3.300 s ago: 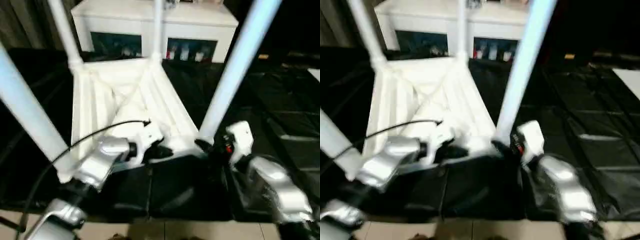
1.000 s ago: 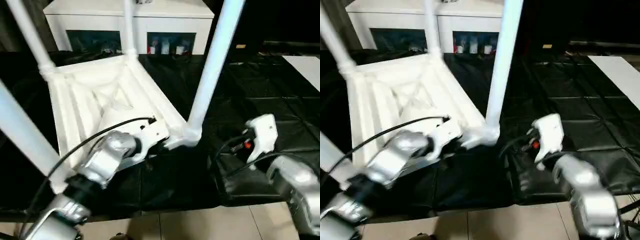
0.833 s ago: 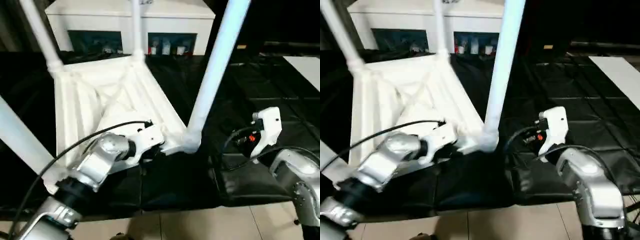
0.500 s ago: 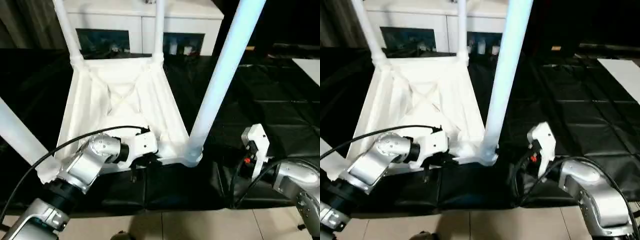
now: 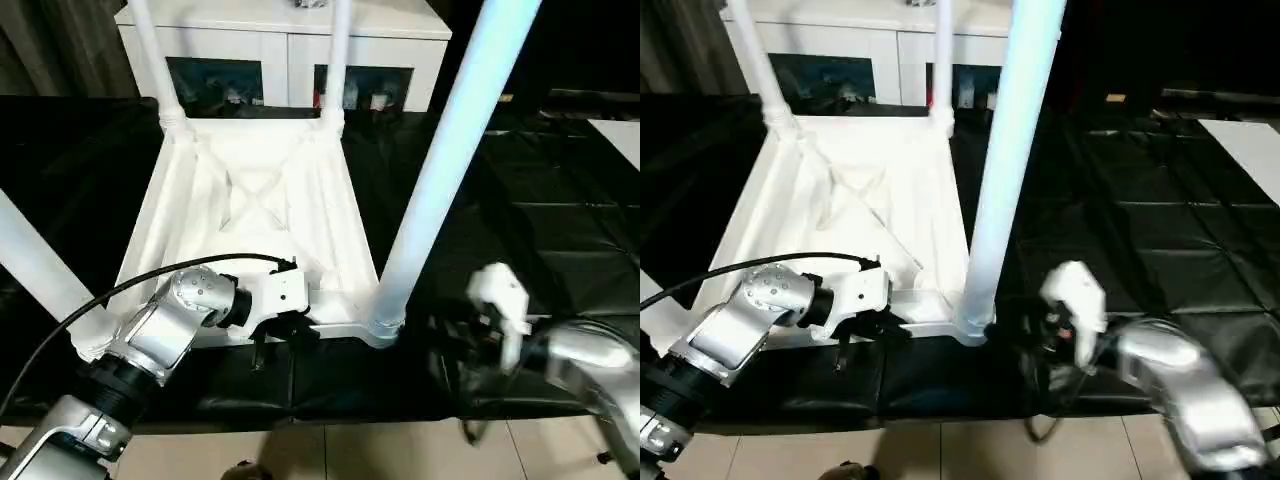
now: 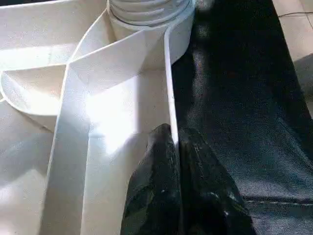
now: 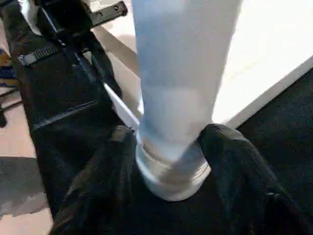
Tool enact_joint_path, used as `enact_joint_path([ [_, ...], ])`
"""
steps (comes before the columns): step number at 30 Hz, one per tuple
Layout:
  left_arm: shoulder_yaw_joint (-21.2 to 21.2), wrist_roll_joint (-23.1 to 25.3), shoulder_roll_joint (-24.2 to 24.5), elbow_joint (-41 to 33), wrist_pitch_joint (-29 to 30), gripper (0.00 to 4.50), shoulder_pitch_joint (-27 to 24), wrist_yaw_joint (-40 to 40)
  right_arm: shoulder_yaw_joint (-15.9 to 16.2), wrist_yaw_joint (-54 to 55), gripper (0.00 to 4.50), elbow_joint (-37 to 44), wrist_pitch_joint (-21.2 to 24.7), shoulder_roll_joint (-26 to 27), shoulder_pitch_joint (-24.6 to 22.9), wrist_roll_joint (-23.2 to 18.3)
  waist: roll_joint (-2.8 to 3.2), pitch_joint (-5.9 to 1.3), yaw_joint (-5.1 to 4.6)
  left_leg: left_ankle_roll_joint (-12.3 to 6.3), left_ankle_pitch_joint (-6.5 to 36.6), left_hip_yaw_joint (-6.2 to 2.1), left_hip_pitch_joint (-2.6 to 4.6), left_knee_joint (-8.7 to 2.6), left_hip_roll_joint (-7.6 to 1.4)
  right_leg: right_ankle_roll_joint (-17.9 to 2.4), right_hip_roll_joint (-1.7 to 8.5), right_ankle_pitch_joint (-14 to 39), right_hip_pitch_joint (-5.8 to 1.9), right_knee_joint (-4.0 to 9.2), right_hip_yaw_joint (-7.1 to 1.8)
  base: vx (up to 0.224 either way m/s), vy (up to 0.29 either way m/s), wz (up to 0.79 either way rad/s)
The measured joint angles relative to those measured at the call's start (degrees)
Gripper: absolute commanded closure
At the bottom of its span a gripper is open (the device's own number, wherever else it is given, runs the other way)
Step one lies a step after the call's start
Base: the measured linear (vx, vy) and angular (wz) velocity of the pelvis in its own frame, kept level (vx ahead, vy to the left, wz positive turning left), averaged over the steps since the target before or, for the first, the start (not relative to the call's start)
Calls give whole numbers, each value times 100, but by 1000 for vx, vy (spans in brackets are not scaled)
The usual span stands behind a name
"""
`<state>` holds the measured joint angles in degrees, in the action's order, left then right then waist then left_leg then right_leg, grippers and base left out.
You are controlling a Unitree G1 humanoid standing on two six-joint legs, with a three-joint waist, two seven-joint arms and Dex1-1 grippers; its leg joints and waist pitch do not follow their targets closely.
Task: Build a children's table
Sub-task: Rotate leg to tighten
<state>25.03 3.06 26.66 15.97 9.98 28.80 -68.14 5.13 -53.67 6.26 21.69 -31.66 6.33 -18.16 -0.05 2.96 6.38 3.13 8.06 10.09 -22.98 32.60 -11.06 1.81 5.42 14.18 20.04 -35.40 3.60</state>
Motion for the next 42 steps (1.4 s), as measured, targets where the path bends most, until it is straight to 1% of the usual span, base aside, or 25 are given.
enact_joint_path([
  [3, 5, 0, -3, 5, -7, 450, 7, -21, 93, 101, 191, -113, -219, 41, 90, 170, 0, 0, 8, -3, 2, 1, -1, 2, 0, 0, 0, 0, 0, 1, 0, 0, 0, 0],
  [7, 5, 2, 0, 7, -7, 450, 13, -28, 226, 90, 191, -307, -377, 126, 205, 285, 0, 0, 5, -4, 2, 1, -2, 3, 0, 0, 0, 0, 0, 0, 0, 0, 0, 0],
  [12, 4, 8, 2, 18, -7, 450, 13, -27, 345, 51, 191, -433, -748, 80, 249, 479, -1, -1, -5, -5, 2, 1, -1, 6, -1, 0, 0, 0, 0, -3, -1, 0, 0, 0],
  [13, 4, 9, 2, 21, -7, 450, 13, -27, 345, 44, 191, -455, -749, 84, 260, 472, -2, -1, -6, -5, 2, 1, 0, 6, -1, 0, 0, 0, -1, -5, -1, 0, 0, 0],
  [15, 4, 11, 0, 26, -7, 450, 13, -26, 348, 38, 155, -509, -740, 103, 275, 459, -2, -1, -7, -5, 2, 1, 0, 8, -1, 0, 0, 0, 0, -8, -1, 0, 0, 0],
  [17, 4, 11, -4, 26, -7, 450, 14, -26, 365, 35, 145, -577, -732, 130, 277, 458, -2, -1, -5, -5, 2, 1, 0, 10, -1, 0, 0, 0, 0, -10, -1, 0, 0, 0],
  [20, 4, 14, -5, 29, -7, 450, 17, -26, 401, 43, 111, -652, -839, 136, 287, 501, -2, -1, -5, -7, 3, 1, 0, 13, -1, 0, 0, 0, 0, -10, -2, 0, 0, 0],
  [23, 5, 14, -7, 31, -20, 450, 20, -26, 464, 67, 111, -779, -873, 137, 285, 663, -2, -1, -1, -8, 3, 1, -1, 16, -1, 0, 0, 0, 0, -13, -2, 0, 0, 0],
  [29, 4, 14, -8, 57, -34, 450, 28, -27, 488, 96, 111, -960, -926, 204, 291, 694, -2, -1, -2, -8, 3, 1, -1, 18, -1, 0, 0, 0, 0, -19, -2, 0, 0, 0],
  [34, 3, 16, -8, 60, -35, 450, 30, -27, 488, 157, 111, -1056, -948, 386, 365, 682, -2, -1, -5, -8, 3, 1, -1, 20, -2, 0, 0, 0, 1, -22, -3, 0, 0, 0],
  [42, 5, 15, -7, 60, -36, 450, 30, -28, 479, 69, 111, -1057, -975, 400, 401, 542, -2, -1, -2, -9, 2, 1, -1, 20, -2, 0, 0, 0, 1, -22, -3, 0, 0, 0],
])
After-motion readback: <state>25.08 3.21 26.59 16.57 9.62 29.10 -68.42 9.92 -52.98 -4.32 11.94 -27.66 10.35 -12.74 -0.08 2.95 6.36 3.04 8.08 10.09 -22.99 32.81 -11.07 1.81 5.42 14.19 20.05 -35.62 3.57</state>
